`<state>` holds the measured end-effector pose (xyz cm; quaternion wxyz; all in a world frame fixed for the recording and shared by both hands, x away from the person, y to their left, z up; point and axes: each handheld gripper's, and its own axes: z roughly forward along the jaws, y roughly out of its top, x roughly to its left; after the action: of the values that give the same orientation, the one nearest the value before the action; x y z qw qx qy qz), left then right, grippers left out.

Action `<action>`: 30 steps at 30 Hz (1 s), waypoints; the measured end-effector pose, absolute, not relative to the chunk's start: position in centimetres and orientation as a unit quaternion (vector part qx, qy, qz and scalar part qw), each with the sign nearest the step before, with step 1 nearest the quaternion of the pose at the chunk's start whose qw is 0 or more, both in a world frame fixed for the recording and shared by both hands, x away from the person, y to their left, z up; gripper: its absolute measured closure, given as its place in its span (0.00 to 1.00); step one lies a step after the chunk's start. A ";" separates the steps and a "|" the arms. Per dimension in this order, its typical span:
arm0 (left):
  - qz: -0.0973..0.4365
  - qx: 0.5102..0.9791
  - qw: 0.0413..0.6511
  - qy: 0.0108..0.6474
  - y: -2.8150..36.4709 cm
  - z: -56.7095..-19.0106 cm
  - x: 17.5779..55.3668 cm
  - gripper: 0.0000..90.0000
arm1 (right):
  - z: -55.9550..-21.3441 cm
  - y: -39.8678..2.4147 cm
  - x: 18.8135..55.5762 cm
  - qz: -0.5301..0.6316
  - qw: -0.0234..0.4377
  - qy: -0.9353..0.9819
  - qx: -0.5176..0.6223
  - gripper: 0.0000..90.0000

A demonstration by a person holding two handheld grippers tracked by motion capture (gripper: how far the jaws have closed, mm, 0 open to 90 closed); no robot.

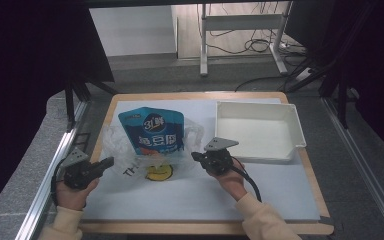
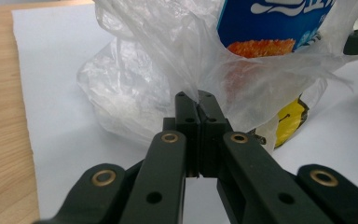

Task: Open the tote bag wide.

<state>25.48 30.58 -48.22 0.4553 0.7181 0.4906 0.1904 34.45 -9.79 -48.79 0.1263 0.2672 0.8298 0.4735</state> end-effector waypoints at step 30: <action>0.160 0.739 0.423 0.500 29.8 -51.5 26.2 0.99 | -51.8 -9.4 35.1 0.418 0.092 0.859 0.283 0.99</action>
<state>26.19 29.81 -51.51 0.4226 0.7386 0.5001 0.1604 35.05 -9.41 -51.82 0.0922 0.2829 0.8586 0.4175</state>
